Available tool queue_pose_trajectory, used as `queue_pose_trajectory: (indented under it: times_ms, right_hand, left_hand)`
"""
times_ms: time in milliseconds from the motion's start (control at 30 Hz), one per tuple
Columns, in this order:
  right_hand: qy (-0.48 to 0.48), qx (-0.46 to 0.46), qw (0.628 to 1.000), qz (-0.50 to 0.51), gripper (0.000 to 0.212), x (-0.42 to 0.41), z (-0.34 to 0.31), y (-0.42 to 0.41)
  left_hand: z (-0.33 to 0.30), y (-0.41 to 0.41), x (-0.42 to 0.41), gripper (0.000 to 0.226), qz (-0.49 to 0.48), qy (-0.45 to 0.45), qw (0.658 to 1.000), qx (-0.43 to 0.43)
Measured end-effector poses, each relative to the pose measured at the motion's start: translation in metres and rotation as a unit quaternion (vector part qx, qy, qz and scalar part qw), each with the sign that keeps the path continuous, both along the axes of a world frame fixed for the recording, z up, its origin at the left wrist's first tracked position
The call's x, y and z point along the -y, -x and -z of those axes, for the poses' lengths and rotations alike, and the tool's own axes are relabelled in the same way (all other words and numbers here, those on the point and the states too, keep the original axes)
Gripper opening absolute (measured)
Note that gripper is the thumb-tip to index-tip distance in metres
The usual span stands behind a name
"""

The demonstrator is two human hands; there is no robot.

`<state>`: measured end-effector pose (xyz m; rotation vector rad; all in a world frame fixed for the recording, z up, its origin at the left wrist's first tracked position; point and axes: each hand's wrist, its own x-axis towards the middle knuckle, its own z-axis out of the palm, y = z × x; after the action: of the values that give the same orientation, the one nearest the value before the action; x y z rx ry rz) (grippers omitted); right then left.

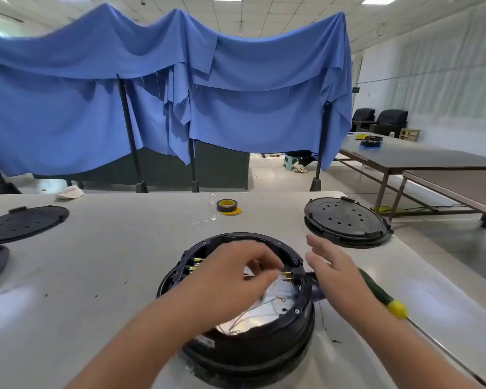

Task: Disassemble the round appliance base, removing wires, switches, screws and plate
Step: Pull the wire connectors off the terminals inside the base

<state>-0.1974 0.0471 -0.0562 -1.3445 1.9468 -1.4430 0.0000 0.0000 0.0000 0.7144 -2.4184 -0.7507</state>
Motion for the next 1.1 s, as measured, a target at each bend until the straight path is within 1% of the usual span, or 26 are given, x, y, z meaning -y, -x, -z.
queue_pose_trajectory:
  times_ms: [67, 133, 267, 367, 500, 733, 1000, 1100]
  right_hand:
    - [-0.011, 0.019, 1.0, -0.008, 0.04, 0.007, 0.003, -0.001]
    - [-0.008, 0.012, 1.0, -0.022, 0.04, 0.011, 0.011, -0.003]
    - [0.009, 0.003, 0.999, -0.037, 0.039, 0.013, 0.025, -0.005]
    - [0.022, 0.024, 0.999, -0.033, 0.04, 0.014, 0.032, -0.005]
    - [0.041, 0.049, 0.997, -0.031, 0.039, 0.013, 0.036, -0.007]
    - [0.054, 0.045, 0.997, -0.038, 0.039, 0.013, 0.039, -0.006]
    - [0.069, 0.063, 0.995, -0.046, 0.04, 0.014, 0.041, -0.005]
    - [0.063, 0.057, 0.995, -0.053, 0.04, 0.013, 0.041, -0.004]
  left_hand:
    - [0.001, 0.019, 0.014, 0.016, -0.03, 0.038, 0.998, 0.043]
    - [0.007, 0.036, 0.025, 0.017, -0.045, 0.066, 0.992, 0.097]
    - [0.019, 0.05, 0.038, 0.013, -0.039, 0.067, 0.986, 0.151]
    - [0.024, 0.055, 0.039, 0.011, -0.025, 0.061, 0.986, 0.155]
    - [0.026, 0.055, 0.038, 0.01, -0.011, 0.078, 0.987, 0.141]
    - [0.029, 0.058, 0.037, 0.013, -0.004, 0.092, 0.986, 0.14]
    - [0.028, 0.058, 0.033, 0.013, -0.004, 0.155, 0.974, 0.168]
    - [0.028, 0.059, 0.033, 0.012, -0.013, 0.163, 0.971, 0.175]
